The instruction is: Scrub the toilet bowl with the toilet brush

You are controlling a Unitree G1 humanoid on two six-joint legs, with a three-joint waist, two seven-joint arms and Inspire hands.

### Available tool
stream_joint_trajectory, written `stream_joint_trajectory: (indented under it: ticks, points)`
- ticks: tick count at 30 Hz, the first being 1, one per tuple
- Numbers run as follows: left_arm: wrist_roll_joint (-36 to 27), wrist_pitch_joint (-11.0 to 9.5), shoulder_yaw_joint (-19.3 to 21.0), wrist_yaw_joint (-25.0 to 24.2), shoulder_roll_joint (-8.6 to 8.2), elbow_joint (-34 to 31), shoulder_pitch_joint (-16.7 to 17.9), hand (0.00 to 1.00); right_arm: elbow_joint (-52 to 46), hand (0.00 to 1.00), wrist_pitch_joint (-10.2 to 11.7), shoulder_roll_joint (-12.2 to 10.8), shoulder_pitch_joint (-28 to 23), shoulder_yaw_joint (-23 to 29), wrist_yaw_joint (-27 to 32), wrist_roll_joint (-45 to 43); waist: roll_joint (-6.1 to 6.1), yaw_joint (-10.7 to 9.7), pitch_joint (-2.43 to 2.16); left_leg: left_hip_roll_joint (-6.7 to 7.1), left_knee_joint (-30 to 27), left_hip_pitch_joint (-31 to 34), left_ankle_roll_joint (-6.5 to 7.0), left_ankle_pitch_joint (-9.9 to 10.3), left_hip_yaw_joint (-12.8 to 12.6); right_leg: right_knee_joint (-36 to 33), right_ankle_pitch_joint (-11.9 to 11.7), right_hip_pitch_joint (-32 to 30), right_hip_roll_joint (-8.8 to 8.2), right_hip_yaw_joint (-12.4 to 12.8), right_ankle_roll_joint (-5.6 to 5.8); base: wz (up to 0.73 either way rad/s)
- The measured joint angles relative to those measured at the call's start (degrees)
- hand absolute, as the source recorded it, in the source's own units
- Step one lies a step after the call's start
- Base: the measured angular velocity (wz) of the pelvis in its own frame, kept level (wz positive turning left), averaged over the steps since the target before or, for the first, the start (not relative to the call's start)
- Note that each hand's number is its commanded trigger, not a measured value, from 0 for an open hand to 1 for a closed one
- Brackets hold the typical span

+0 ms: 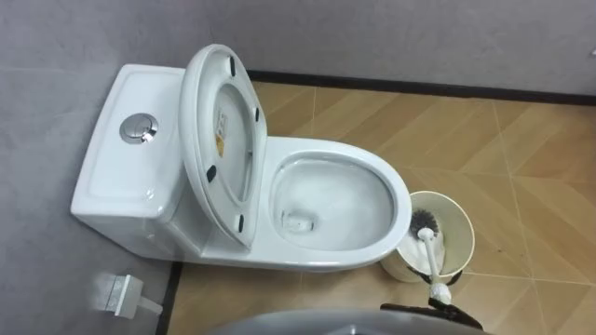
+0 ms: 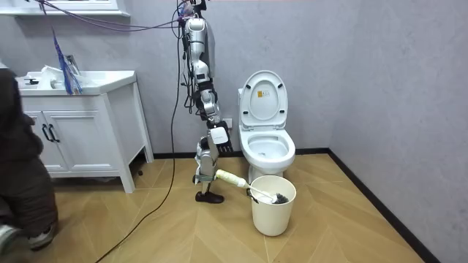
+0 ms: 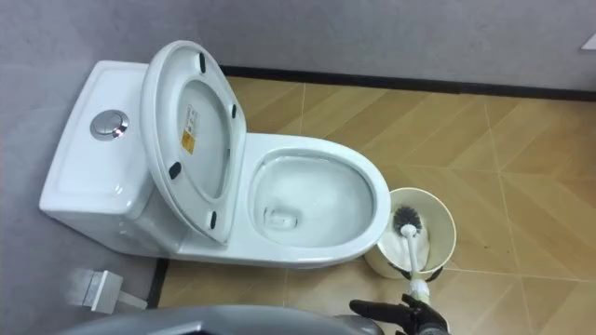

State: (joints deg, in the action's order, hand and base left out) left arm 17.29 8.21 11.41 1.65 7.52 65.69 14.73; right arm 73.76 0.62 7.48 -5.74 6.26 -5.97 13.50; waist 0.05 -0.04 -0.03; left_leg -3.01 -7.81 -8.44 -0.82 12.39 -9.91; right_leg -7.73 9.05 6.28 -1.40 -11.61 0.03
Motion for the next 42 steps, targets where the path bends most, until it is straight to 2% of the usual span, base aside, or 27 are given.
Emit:
stream_joint_trajectory:
  ticks: [4,9,14,16,19,25,28,34,37,39,42]
  points:
    - [1.03,-0.04,-1.08,-0.02,-0.02,-0.09,-1.18,0.0,-0.15,0.0,0.63,0.0,0.11,-0.06,1.0,-0.11,0.02,-0.78,0.02,0.17,-0.05,0.74,0.03,0.0,0.91,0.0,0.08,-0.38,-0.25,-1.06,0.07,0.12]
    - [1.13,-0.3,-0.95,0.7,-0.01,-0.1,-1.89,0.0,-0.44,0.0,0.8,-0.02,0.13,0.18,3.01,-0.96,-0.1,-1.19,0.12,0.3,0.06,0.96,0.03,0.0,1.09,-0.21,0.32,-1.25,-0.33,-0.73,0.17,-0.03]
    - [0.76,-2.4,-1.5,2.18,-0.02,-0.1,-2.02,0.0,-1.28,0.0,1.94,-0.12,0.13,0.0,8.8,-7.87,-0.29,-1.13,0.11,0.35,0.0,0.86,0.03,-0.01,0.51,-0.21,0.32,-1.18,-0.23,0.35,0.18,-0.1]
    - [0.83,-2.49,-1.58,2.37,-0.04,-0.1,-2.06,0.0,-1.31,0.0,1.98,-0.13,-0.13,0.04,10.9,-9.71,-0.31,-1.14,0.12,0.4,-0.05,0.8,0.03,-0.01,0.44,-0.21,0.32,-1.19,-0.18,0.43,0.19,-0.04]
    - [0.87,-2.63,-1.51,2.64,0.03,-0.12,-2.75,0.0,-2.09,0.0,1.91,-0.1,-0.23,0.18,14.18,-11.38,-0.49,-1.12,0.18,0.45,-0.06,0.86,0.03,-0.01,0.44,-0.15,0.37,-1.61,-0.4,0.43,0.25,-0.01]
    - [0.71,-5.06,-1.78,3.52,0.23,-0.41,-4.35,0.0,-4.03,0.0,3.15,0.0,0.16,1.79,18.94,-14.13,-0.4,-1.16,0.17,0.66,-0.06,1.38,0.04,-0.01,0.48,-0.41,0.55,-2.19,-0.44,0.42,0.44,0.01]
    - [0.15,-6.46,-2.73,4.58,0.21,-0.53,-5.8,0.0,-5.42,0.0,3.69,0.01,1.22,1.79,21.02,-15.36,-0.24,-0.99,0.05,0.72,-0.23,3.05,0.08,-0.04,0.56,-1.28,0.52,-3.81,-0.39,0.4,0.43,-0.01]
    - [-2.11,-9.63,-4.79,7.34,0.22,-0.53,-9.32,0.0,-4.76,0.0,5.0,0.05,5.25,1.15,24.87,-15.9,-0.12,-1.18,0.13,0.66,-2.35,8.11,0.1,-0.05,1.61,-3.22,0.26,-8.41,-0.64,0.08,0.21,0.05]
    - [-2.21,-11.04,-6.92,8.87,0.23,-0.56,-12.23,0.0,-4.4,0.0,5.62,0.12,7.23,-0.46,26.57,-15.68,-0.14,-1.2,0.25,0.67,-4.44,11.75,0.12,-0.06,2.1,-5.7,0.28,-12.19,-1.09,-0.04,0.08,0.08]
    - [-2.16,-11.25,-7.29,9.47,0.14,-0.57,-13.93,0.0,-3.17,0.0,5.96,0.13,8.78,-0.58,27.22,-15.46,-0.12,-1.16,0.33,0.75,-5.34,13.77,0.36,-0.2,2.29,-7.35,0.29,-14.47,-1.38,0.22,0.07,0.08]
    - [-2.3,-12.65,-8.07,11.33,0.15,-0.59,-16.88,0.0,-0.06,0.0,6.21,0.13,11.38,-1.04,28.28,-13.56,-0.58,-1.11,0.66,0.88,-7.22,17.22,0.51,-0.26,2.54,-9.06,0.3,-17.65,-1.8,0.28,0.06,0.08]
